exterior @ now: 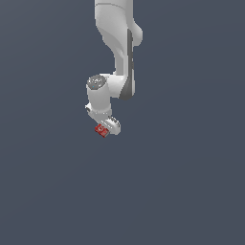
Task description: Pick up the object and move it to a goal position.
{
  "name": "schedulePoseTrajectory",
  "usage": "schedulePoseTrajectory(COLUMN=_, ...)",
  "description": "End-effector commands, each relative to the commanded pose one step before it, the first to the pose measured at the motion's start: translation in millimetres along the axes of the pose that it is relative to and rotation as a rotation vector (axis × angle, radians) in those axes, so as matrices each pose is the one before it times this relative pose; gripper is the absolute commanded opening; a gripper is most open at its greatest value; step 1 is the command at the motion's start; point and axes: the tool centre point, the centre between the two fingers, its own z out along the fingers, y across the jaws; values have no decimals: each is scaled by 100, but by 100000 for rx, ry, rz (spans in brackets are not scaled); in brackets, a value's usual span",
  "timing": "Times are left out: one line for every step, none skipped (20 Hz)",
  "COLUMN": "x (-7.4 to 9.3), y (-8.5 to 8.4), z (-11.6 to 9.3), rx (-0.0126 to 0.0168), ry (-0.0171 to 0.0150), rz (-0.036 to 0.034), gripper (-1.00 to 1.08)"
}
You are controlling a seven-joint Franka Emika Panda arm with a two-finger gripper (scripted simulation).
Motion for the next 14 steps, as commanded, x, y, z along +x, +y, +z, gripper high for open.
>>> schedulePoseTrajectory(x=48, y=463, z=-1781, rx=56, ry=55, rz=41, gripper=-100)
schedulePoseTrajectory(x=18, y=171, z=-664, rx=0, ry=0, rz=0, gripper=-100)
schedulePoseTrajectory(x=37, y=181, z=-596, rx=-33, ry=-26, rz=55, gripper=-100)
schedulePoseTrajectory(x=22, y=146, z=-569, rx=0, ry=0, rz=0, gripper=-100)
schedulePoseTrajectory(x=24, y=132, z=-521, rx=0, ry=0, rz=0, gripper=-100)
schedulePoseTrajectory(x=26, y=119, z=-471, rx=0, ry=0, rz=0, gripper=-100)
schedulePoseTrajectory(x=26, y=101, z=-414, rx=-66, ry=20, rz=5, gripper=-100)
schedulePoseTrajectory(x=28, y=91, z=-370, rx=0, ry=0, rz=0, gripper=-100)
schedulePoseTrajectory(x=27, y=77, z=-317, rx=0, ry=0, rz=0, gripper=-100)
schedulePoseTrajectory(x=26, y=63, z=-263, rx=0, ry=0, rz=0, gripper=-100)
schedulePoseTrajectory(x=22, y=49, z=-207, rx=0, ry=0, rz=0, gripper=-100)
schedulePoseTrajectory(x=7, y=16, z=-152, rx=-53, ry=34, rz=-27, gripper=-100)
schedulePoseTrajectory(x=11, y=21, z=-90, rx=0, ry=0, rz=0, gripper=-100)
schedulePoseTrajectory(x=4, y=7, z=-30, rx=0, ry=0, rz=0, gripper=-100)
